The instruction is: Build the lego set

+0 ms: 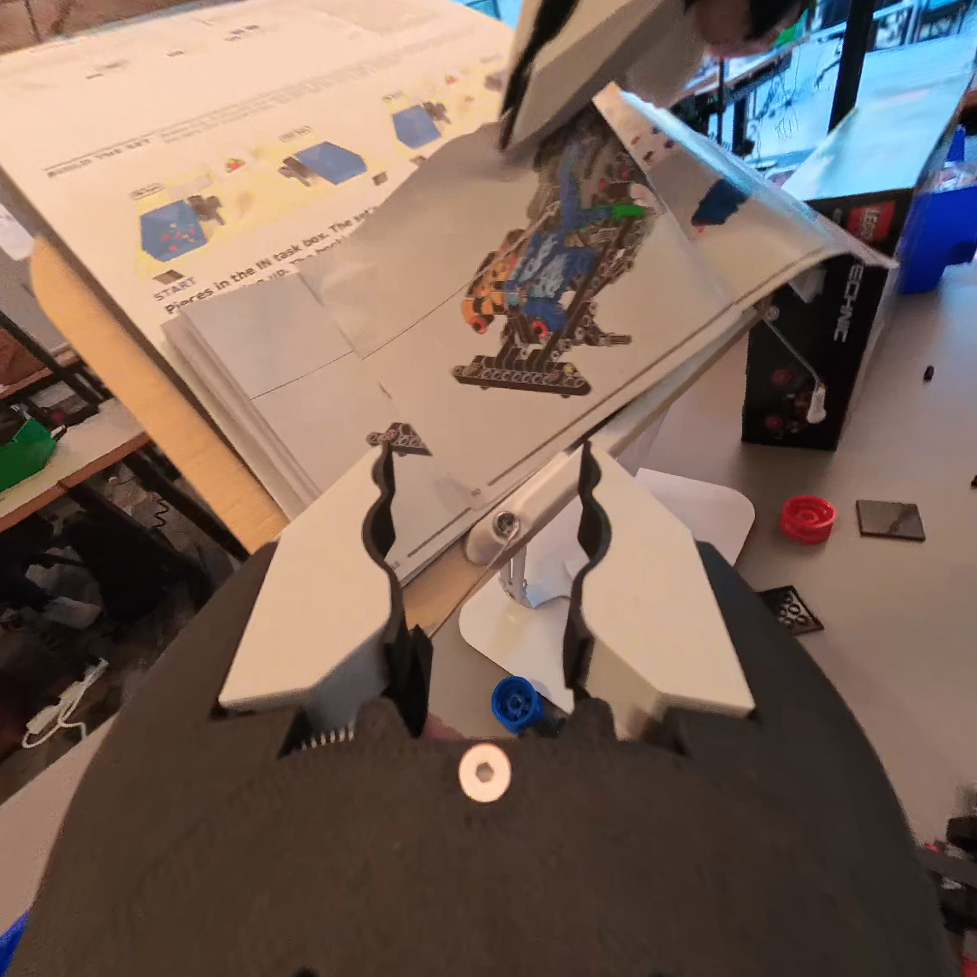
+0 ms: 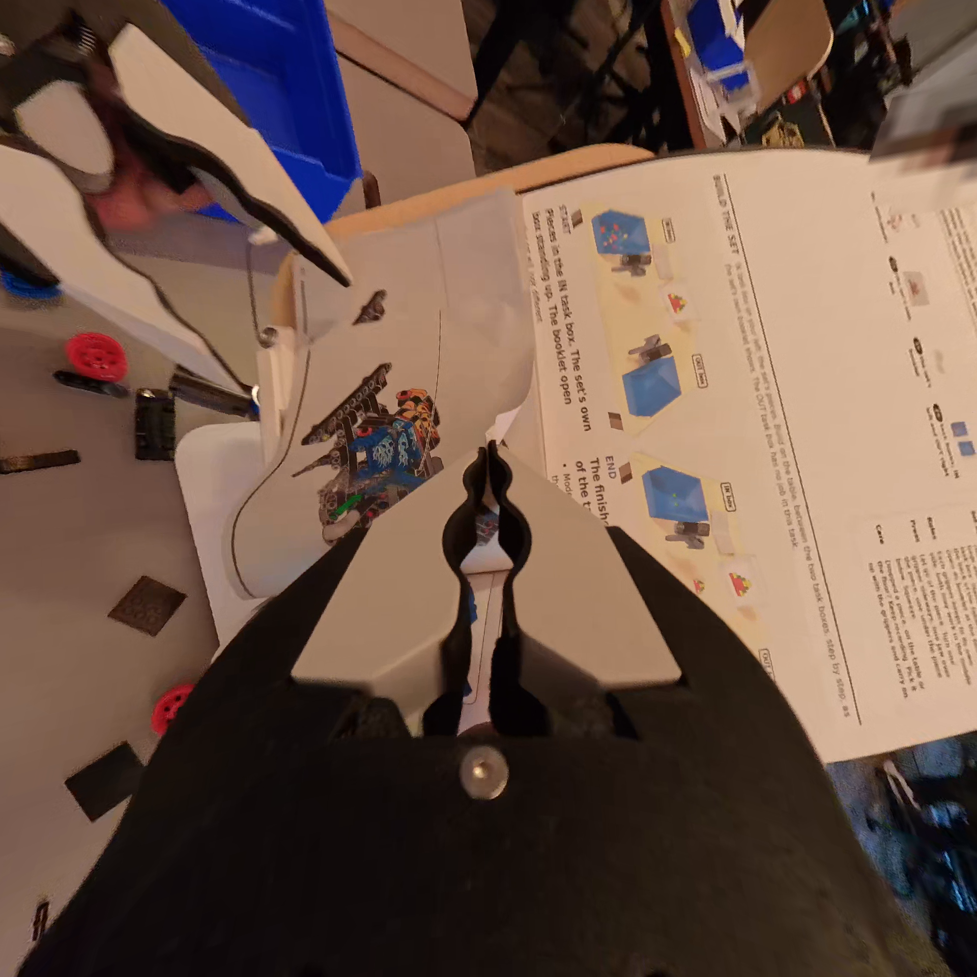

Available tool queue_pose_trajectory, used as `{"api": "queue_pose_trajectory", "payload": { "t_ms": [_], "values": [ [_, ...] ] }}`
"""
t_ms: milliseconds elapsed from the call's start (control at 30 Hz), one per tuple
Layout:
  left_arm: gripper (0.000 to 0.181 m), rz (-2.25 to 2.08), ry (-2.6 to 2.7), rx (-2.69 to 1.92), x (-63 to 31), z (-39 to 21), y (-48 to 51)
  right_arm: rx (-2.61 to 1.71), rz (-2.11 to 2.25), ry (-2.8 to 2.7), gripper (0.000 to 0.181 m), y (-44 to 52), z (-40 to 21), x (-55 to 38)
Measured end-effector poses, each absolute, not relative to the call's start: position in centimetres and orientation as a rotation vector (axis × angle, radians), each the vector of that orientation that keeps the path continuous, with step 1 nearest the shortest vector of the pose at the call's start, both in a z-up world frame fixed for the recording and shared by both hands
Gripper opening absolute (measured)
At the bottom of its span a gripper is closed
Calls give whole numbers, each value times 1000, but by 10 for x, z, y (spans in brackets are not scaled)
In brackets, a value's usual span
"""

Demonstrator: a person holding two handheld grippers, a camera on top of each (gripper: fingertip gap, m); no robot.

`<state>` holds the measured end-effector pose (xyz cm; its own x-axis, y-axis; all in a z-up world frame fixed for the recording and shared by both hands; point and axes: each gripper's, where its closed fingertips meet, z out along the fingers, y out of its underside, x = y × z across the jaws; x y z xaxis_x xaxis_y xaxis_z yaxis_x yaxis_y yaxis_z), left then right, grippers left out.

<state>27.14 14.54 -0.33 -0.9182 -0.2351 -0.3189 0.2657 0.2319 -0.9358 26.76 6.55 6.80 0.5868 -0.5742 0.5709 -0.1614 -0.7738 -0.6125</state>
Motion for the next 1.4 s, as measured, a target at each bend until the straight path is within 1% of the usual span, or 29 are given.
{"api": "queue_pose_trajectory", "payload": {
  "t_ms": [233,433,567,633,700,767,833,867,967,1033,1067,1233,1400],
  "values": [
    [67,-1896,2147,-71,271,0,143,-2194,-957,443,0,73,79,244],
    [63,-2047,2208,-95,260,1,137,-2090,-857,429,0,69,83,233],
    [56,-2140,2241,-87,251,4,135,-2026,-818,441,5,65,91,228],
    [38,-2209,2233,-51,243,9,136,-2037,-829,457,5,61,90,228],
    [30,-2299,2230,1,232,18,137,-2053,-850,469,5,58,89,227],
    [18,-2322,2218,50,224,23,137,-2062,-868,491,7,55,89,226],
    [2,-2326,2202,107,216,27,137,-2077,-915,535,17,50,88,226],
    [0,-2341,2190,129,212,30,137,-2081,-949,563,27,46,89,226],
    [0,-2346,2144,207,194,41,134,-2065,-1060,583,35,43,98,216],
    [0,-2268,2112,259,184,43,127,-2042,-1086,603,43,46,105,204],
    [0,-2211,2102,279,179,42,123,-2032,-1085,612,44,48,107,197],
    [0,-2006,2035,392,147,40,99,-1988,-953,707,52,66,100,158],
    [7,-1894,1955,488,114,38,80,-1817,-777,857,64,70,92,127]
  ]
}}
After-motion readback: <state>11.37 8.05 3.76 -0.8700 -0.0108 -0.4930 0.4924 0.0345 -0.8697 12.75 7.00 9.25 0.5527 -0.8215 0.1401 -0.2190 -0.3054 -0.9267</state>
